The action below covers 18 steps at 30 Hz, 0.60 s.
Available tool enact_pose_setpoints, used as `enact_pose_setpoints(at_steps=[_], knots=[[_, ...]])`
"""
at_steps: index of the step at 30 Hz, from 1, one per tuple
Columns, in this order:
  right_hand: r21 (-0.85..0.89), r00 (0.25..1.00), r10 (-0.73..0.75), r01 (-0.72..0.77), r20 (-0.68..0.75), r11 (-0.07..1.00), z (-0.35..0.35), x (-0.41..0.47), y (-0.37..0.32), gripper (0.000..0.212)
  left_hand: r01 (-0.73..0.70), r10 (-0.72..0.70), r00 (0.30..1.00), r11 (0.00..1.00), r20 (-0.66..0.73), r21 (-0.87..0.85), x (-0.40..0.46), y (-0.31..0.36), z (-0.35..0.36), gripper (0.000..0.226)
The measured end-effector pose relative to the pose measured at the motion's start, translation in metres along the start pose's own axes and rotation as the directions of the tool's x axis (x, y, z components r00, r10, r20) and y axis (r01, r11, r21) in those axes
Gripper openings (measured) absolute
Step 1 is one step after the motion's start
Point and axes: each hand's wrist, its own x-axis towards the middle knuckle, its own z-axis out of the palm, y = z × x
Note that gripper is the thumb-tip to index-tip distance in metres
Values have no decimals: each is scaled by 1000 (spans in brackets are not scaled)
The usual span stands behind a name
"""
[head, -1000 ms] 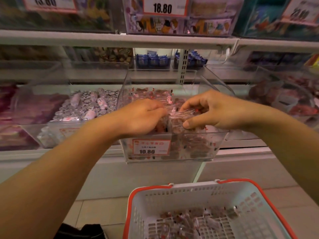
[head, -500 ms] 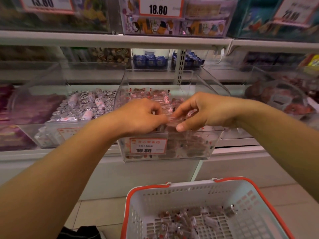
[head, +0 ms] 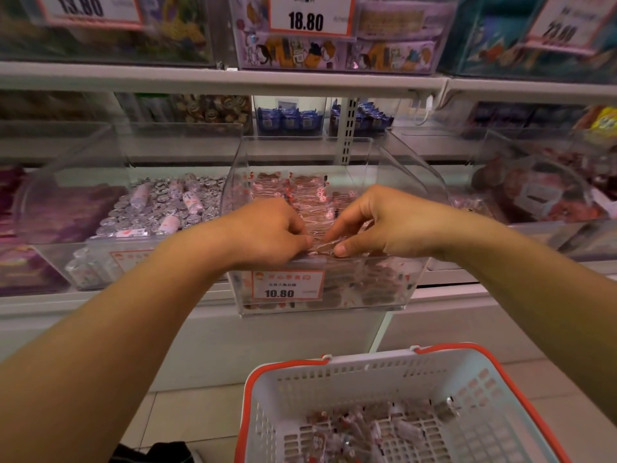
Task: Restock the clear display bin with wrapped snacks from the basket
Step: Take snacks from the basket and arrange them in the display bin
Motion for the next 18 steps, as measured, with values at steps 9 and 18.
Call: enact_pose_setpoints(at_steps=[9, 18], knots=[[53, 975, 185, -179, -127, 982, 7, 2, -7, 9, -34, 35, 994, 999, -99, 11, -1, 0, 5, 11], [-79, 936, 327, -339, -127, 938, 6, 2, -20, 38, 68, -75, 994, 993, -77, -94, 5, 3, 6, 8]])
